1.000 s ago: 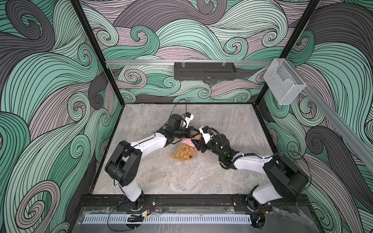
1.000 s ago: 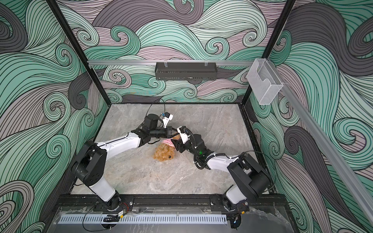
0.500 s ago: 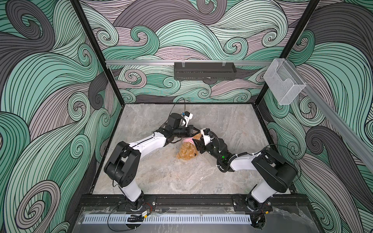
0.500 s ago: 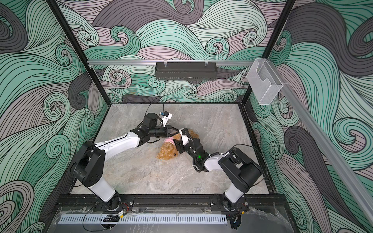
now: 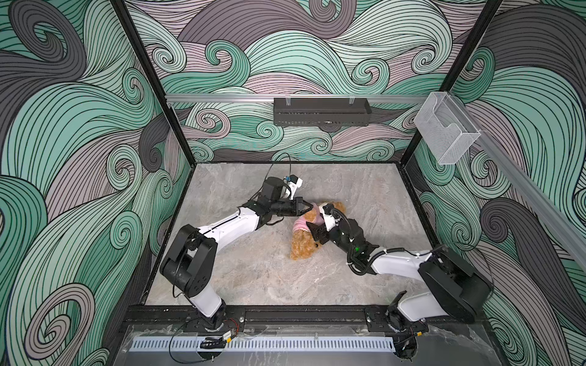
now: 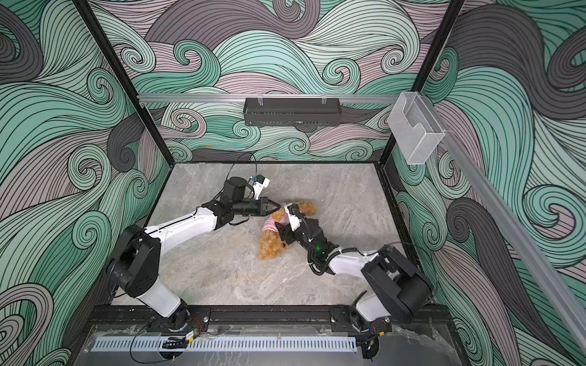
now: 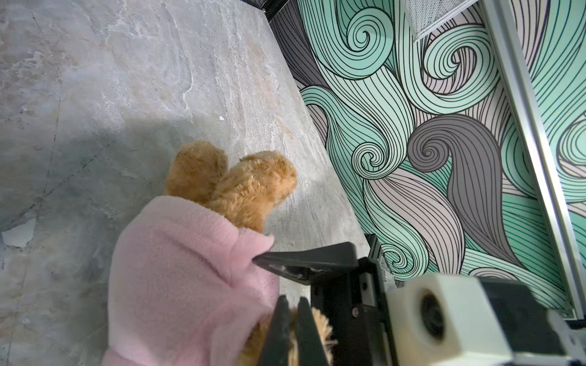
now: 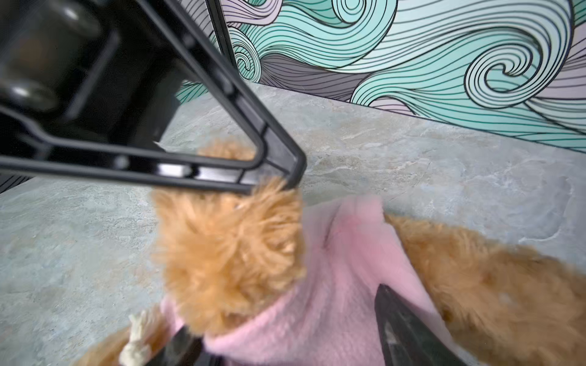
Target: Dress the teddy bear
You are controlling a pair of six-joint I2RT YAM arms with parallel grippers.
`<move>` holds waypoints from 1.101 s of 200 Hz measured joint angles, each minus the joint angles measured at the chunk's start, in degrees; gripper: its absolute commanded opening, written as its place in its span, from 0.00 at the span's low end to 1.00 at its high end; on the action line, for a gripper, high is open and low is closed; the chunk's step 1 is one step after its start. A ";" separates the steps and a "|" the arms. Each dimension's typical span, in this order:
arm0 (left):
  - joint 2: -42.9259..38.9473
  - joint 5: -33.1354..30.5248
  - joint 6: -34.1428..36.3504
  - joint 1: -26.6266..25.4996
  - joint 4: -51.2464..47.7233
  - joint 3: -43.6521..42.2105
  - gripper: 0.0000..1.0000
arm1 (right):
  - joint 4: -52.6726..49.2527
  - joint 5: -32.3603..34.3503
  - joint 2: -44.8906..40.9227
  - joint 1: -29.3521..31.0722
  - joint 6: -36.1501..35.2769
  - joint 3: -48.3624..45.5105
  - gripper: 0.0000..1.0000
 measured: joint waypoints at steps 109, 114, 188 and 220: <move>4.22 8.70 7.48 1.03 -1.16 4.31 0.00 | -22.95 -15.56 -15.56 -16.50 2.60 2.34 0.60; 4.31 9.09 7.76 1.03 -1.16 4.35 0.00 | -23.28 -16.61 -13.88 -16.52 3.30 3.21 0.58; 6.12 12.44 9.16 1.01 -1.18 4.42 0.00 | -22.08 -26.93 3.74 -16.63 9.94 12.94 0.37; 6.40 12.96 9.22 1.01 -1.18 4.42 0.00 | -21.00 -28.76 7.02 -16.48 10.67 14.45 0.26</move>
